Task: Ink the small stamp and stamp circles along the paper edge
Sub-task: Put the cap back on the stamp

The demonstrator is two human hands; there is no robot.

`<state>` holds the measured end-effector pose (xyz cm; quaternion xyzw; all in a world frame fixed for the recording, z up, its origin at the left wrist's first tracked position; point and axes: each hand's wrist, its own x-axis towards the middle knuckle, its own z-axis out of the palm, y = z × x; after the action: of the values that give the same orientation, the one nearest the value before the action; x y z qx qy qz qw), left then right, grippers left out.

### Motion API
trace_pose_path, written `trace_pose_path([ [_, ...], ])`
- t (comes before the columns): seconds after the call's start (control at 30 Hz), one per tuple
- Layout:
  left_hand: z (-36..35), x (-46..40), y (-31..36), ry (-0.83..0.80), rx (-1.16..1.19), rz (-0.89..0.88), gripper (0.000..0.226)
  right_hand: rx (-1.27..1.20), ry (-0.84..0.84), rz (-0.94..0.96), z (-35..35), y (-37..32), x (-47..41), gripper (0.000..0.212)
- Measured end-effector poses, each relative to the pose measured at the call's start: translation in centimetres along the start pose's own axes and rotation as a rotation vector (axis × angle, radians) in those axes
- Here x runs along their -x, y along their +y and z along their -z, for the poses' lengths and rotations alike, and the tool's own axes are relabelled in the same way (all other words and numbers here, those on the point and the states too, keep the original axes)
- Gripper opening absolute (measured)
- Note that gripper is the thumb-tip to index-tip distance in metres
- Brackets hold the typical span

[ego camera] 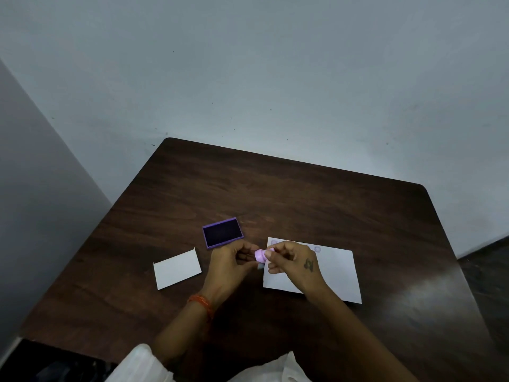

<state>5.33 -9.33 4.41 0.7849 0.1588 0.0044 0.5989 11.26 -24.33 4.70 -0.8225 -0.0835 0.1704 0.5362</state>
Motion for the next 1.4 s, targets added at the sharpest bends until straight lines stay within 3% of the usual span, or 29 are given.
trace_pose_path([
  [0.1,0.1,0.0,0.0,0.013,0.009,0.026,0.019,-0.001,-0.013,-0.041,0.1,0.0,0.0,0.013],
  [0.2,0.1,0.1,0.1,0.000,0.032,0.028,0.021,-0.020,-0.064,-0.016,0.2,0.0,-0.1,0.036],
  [0.37,0.2,0.0,0.1,0.001,0.042,0.014,0.020,-0.034,-0.050,-0.019,0.0,-0.3,0.1,0.021],
  [0.53,0.3,-0.3,0.0,0.000,0.058,0.021,0.020,-0.040,-0.089,-0.048,0.1,-0.7,-0.1,0.032],
  [0.7,0.4,-0.7,-0.3,-0.002,0.068,0.031,0.021,-0.019,-0.052,-0.046,-0.2,-0.9,-0.4,0.023],
  [0.87,0.5,-1.1,-0.6,-0.006,0.088,0.036,0.020,0.001,-0.096,-0.073,-0.3,-1.0,-1.0,0.037],
  [0.97,0.5,-1.3,-0.8,-0.006,0.070,0.024,0.022,-0.026,-0.100,-0.054,-0.5,-0.8,-1.2,0.029],
  [1.2,0.5,-1.5,-1.5,0.000,0.053,-0.019,0.019,0.008,-0.104,-0.208,-1.7,-0.1,-1.8,0.032],
  [1.4,1.4,-1.4,-2.3,0.073,-0.067,-0.026,0.044,0.095,-0.064,-0.034,-3.1,0.1,-2.4,0.018],
])
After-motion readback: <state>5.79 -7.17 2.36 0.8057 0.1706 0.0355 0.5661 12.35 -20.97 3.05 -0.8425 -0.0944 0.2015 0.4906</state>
